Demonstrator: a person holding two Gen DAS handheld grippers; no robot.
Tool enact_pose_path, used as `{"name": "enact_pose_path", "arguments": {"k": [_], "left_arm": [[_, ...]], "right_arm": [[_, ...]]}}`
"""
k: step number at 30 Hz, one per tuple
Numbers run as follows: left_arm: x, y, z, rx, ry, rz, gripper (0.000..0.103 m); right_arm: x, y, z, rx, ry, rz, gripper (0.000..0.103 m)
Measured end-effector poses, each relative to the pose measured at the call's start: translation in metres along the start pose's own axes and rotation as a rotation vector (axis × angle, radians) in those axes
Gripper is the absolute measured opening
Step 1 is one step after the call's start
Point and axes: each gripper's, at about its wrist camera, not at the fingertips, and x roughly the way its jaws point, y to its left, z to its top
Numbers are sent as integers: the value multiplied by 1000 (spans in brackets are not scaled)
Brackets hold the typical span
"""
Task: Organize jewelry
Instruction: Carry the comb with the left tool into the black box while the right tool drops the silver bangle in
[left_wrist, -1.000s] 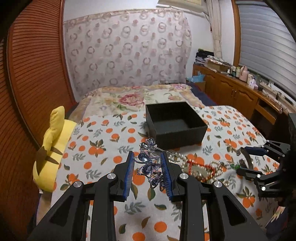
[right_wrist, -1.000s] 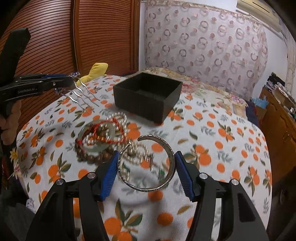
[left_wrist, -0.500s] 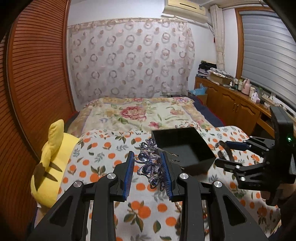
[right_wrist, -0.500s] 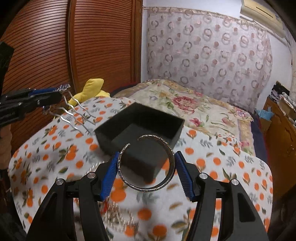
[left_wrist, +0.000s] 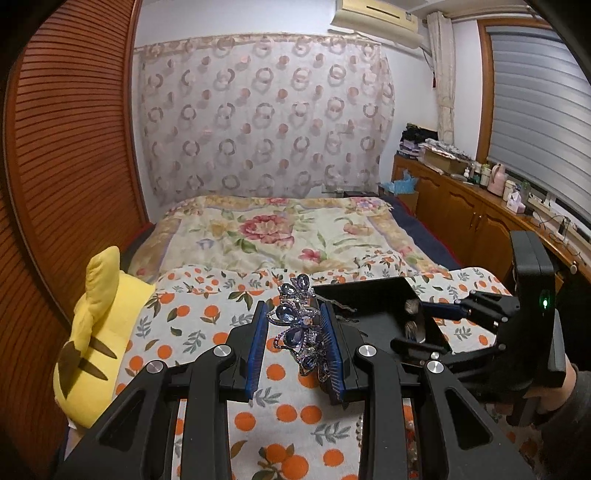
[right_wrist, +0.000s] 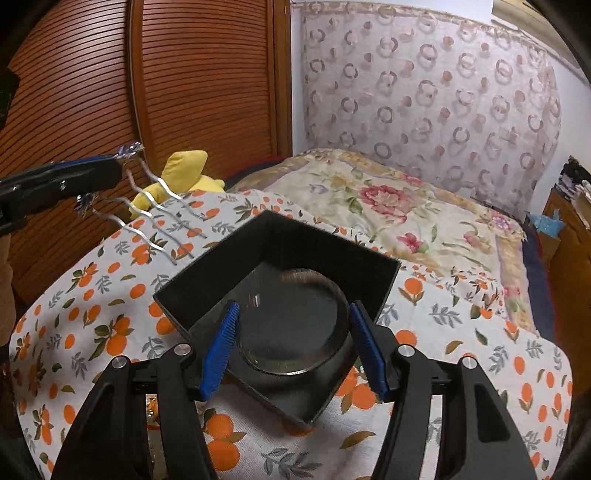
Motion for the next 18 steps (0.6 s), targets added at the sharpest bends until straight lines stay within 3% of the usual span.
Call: {"name": "enact_pose_path", "arguments": {"k": [3, 9, 18], "left_arm": [[10, -3, 4, 3, 9, -7, 27], [27, -11, 8, 13, 26, -25, 27], [58, -36, 7, 27, 77, -91, 27]], "right_arm": [[-1, -3, 0, 17, -9, 27, 69], [-21, -14, 1, 40, -38, 30, 70], [-53, -40, -2, 46, -61, -68, 70]]}}
